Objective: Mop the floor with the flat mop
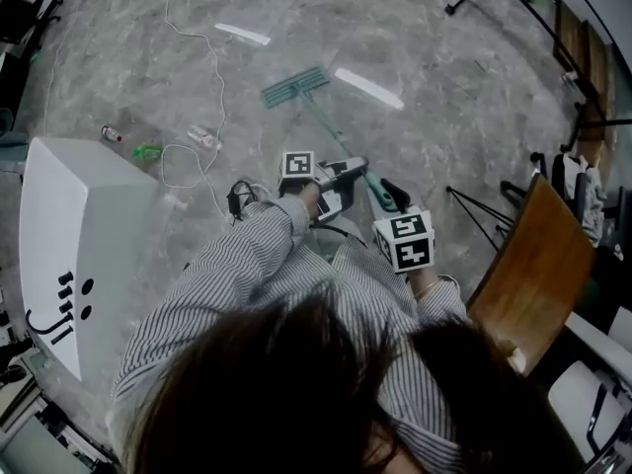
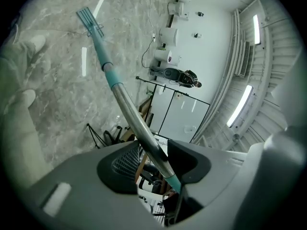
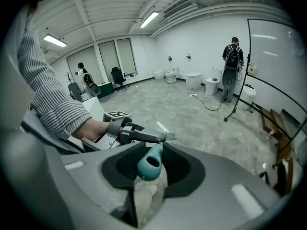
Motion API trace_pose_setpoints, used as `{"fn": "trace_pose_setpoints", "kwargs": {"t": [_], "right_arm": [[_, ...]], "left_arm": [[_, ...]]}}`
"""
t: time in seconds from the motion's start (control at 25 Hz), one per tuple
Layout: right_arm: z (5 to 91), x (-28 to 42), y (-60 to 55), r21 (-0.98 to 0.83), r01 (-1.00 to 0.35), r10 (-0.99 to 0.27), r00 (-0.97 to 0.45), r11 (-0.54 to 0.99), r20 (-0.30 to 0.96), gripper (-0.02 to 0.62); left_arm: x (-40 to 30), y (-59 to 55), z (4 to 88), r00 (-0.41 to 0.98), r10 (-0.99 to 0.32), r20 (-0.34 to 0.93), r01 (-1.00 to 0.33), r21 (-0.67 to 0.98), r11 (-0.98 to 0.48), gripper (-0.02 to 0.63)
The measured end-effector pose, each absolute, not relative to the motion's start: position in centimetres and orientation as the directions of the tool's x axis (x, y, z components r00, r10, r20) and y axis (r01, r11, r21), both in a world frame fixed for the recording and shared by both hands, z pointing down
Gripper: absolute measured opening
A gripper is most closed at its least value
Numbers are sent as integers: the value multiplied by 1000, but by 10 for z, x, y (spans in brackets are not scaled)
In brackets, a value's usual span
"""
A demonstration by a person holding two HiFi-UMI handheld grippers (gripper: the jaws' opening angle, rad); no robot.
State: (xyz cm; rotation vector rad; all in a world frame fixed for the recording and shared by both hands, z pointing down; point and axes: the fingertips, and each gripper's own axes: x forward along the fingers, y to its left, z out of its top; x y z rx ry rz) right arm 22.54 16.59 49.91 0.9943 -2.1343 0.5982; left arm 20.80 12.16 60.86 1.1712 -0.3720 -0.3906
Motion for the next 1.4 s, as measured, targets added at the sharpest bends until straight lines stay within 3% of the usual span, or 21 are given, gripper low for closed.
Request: {"fn": "trace_pose_setpoints", "kwargs": {"t": [0.12,0.36,1.4], "right_arm": [[480,249,202,-110,-794,-459,-453,598,764,112],[481,289,264,-138,-801,-400,-430,582,809,112],[504,250,236,-161,-795,-373,-440,585,817,117]], "left_arm": [[234,162,595,899,-431,74,98,926,364,187],[280,227,577,975,-197,104,-24,929,369,189],[240,193,601,958,-243,156,-57,927,371,196]]}}
